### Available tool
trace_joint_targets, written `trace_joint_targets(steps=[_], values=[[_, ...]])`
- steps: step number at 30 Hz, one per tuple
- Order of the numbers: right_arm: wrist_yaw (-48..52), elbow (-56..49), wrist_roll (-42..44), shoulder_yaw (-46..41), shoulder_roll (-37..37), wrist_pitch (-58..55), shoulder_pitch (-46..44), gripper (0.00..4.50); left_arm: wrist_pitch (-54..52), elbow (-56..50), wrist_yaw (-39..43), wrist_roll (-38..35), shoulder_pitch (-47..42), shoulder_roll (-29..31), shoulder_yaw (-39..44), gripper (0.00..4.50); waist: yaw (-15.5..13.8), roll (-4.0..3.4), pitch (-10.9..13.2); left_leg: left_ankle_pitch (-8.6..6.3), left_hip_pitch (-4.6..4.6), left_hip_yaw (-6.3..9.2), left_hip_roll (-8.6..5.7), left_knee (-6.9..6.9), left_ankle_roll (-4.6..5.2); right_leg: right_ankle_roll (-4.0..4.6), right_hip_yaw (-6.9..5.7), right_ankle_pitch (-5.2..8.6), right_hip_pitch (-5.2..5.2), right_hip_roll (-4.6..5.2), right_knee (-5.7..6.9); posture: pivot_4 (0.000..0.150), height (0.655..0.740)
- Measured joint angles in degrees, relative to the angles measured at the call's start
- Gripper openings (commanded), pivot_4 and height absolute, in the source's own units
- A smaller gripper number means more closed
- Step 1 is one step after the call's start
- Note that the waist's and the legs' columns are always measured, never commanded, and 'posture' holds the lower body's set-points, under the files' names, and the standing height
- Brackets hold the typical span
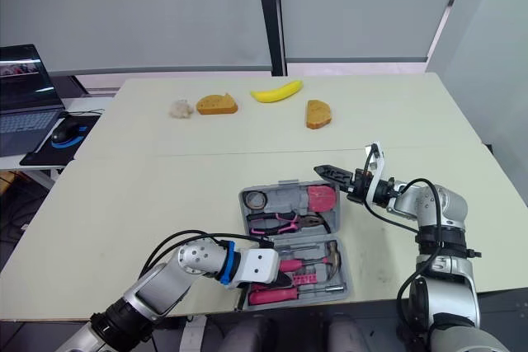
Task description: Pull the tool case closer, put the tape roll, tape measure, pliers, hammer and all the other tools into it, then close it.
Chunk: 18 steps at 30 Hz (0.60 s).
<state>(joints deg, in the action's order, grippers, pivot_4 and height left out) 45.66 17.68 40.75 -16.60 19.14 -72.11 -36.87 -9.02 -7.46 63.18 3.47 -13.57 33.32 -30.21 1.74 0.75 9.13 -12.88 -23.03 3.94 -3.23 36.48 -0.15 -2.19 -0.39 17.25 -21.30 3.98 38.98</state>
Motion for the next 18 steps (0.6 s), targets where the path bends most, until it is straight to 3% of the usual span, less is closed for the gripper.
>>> trace_joint_targets(steps=[7,14,18], values=[[-0.8,-5.4,3.4,0.0,1.0,-4.9,1.0,4.43,-5.8,-11.4,2.7,-6.5,1.0,5.0,5.6,0.00,0.0,-0.01,0.0,0.00,-0.10,0.00,-0.02,-0.08,0.00,0.01,0.00,0.01,-0.09,0.01,-0.05,0.150,0.7400],[-0.1,-13.7,8.9,0.4,6.4,-12.4,5.2,4.43,-17.7,-26.6,10.2,-17.9,5.6,21.7,14.9,0.00,-0.1,-0.06,0.1,0.00,-0.12,0.03,-0.01,-0.13,0.00,0.10,-0.06,0.08,-0.09,0.02,-0.09,0.150,0.7400],[0.5,-20.8,17.3,-0.1,10.2,-18.9,9.6,4.43,-19.0,-27.7,11.1,-18.9,9.4,27.9,19.4,0.00,-0.1,-0.06,0.2,0.00,-0.12,0.04,0.00,-0.17,0.00,0.11,-0.10,0.10,-0.07,0.03,-0.13,0.150,0.7400]])
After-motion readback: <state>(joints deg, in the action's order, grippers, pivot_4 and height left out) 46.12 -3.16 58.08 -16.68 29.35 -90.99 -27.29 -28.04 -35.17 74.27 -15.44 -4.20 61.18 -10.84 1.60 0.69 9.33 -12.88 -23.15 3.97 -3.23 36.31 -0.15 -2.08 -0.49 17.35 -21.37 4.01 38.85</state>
